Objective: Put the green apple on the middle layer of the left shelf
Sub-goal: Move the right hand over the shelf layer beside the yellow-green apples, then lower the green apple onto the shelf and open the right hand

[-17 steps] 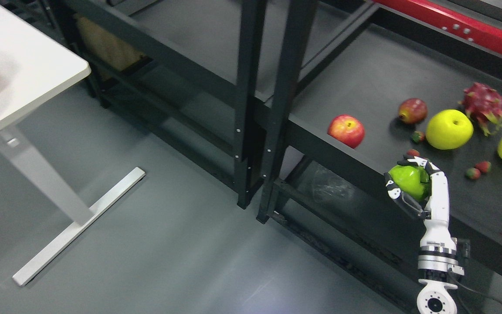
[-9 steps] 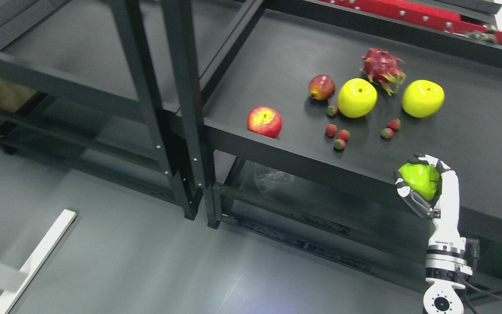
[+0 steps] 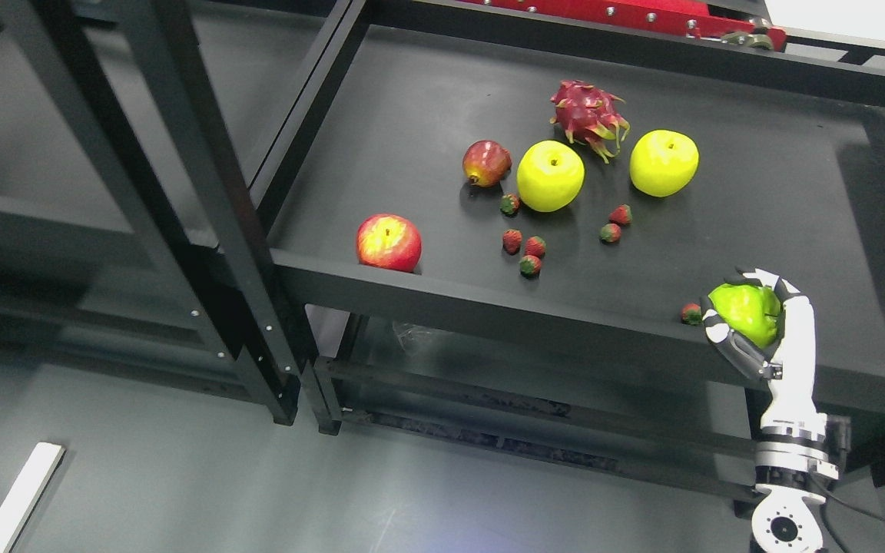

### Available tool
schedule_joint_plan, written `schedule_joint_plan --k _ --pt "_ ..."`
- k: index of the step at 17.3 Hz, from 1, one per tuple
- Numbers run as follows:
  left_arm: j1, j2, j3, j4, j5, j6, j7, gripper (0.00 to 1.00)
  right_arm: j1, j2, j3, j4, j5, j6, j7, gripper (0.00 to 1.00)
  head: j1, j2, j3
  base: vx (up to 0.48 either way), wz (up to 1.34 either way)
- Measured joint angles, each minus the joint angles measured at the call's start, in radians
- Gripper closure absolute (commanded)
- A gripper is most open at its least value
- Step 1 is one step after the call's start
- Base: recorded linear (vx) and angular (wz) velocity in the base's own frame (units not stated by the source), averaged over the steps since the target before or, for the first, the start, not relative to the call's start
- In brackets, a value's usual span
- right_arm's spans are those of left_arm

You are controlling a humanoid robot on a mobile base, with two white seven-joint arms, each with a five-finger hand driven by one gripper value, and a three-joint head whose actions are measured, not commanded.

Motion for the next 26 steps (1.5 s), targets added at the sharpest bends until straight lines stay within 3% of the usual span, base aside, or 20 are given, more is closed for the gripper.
schedule_joint_plan --k 23,25,26 --pt "0.0 0.0 0.0 0.0 0.0 0.004 0.0 0.0 -0.051 0.0 0.077 0.058 0.008 0.065 0.032 0.98 0.0 0.0 0.0 0.131 -0.01" --pt "0.0 0.0 0.0 0.0 0.0 0.004 0.0 0.0 -0.058 0.0 0.092 0.077 0.009 0.076 0.036 0.95 0.0 0.0 0.0 0.0 0.0" --pt "0.0 0.0 0.0 0.0 0.0 0.004 0.0 0.0 -0.067 0.0 0.098 0.085 0.01 0.079 0.037 0.89 0.0 0.0 0.0 0.0 0.0"
